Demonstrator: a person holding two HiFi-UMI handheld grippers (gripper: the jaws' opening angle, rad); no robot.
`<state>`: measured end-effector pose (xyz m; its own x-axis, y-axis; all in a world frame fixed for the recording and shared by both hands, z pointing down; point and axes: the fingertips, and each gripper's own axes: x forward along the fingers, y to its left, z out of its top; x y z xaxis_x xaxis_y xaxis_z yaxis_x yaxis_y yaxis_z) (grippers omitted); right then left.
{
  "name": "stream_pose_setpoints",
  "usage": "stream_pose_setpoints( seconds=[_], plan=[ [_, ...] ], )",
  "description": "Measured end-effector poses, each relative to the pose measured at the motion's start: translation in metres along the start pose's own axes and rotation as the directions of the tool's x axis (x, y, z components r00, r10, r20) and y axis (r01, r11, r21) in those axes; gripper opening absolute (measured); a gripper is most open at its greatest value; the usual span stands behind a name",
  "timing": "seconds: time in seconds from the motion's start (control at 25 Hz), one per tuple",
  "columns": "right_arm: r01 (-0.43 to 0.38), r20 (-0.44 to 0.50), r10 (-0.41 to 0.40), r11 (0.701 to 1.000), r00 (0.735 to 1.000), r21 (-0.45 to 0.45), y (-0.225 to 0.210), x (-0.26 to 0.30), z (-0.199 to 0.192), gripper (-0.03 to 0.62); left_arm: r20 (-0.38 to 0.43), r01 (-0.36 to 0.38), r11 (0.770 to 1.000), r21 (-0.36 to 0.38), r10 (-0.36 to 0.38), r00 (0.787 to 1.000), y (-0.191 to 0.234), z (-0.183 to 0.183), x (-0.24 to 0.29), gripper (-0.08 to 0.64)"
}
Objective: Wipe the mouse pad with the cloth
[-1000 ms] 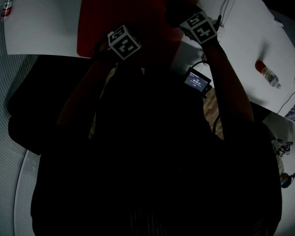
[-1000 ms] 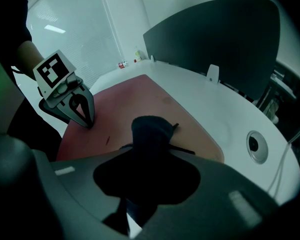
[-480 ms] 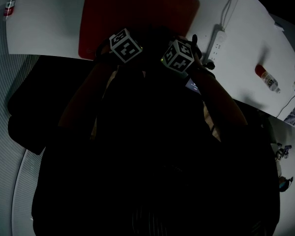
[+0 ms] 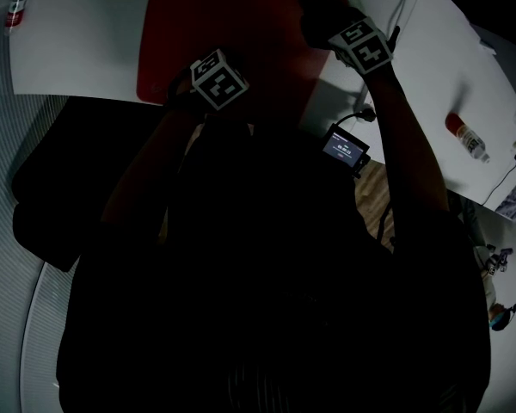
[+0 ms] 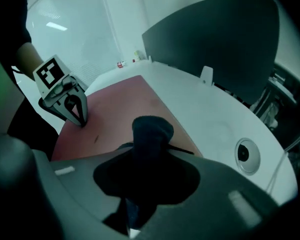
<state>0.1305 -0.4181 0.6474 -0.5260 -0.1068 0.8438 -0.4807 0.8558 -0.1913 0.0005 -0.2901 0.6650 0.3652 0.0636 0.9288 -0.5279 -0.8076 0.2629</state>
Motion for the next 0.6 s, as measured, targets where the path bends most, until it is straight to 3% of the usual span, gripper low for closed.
stream_pose_setpoints(
  seconds=[0.2,0.36,0.48,0.6],
  plan=[
    [0.059,0.008,-0.06,0.997,0.998,0.041,0.006,-0.002,0.0,0.097,0.013,-0.004,1.0,-0.005,0.004,1.0,-0.001,0.002,0.001,0.0],
    [-0.079,-0.041,0.076,0.993,0.996,-0.087,0.098,0.017,-0.008,0.097,0.016,0.001,1.0,-0.005,-0.001,1.0,-0.001,0.001,0.0,0.0],
    [-0.19,-0.08,0.176,0.957,0.981,-0.219,0.167,0.031,-0.017,0.097,0.022,0.003,1.0,-0.002,-0.003,1.0,-0.002,0.005,0.001,0.0],
    [-0.245,-0.097,0.226,0.924,0.969,-0.294,0.191,0.035,-0.021,0.097,0.025,-0.002,1.0,-0.006,0.002,1.0,-0.002,0.004,0.001,0.0]
  ],
)
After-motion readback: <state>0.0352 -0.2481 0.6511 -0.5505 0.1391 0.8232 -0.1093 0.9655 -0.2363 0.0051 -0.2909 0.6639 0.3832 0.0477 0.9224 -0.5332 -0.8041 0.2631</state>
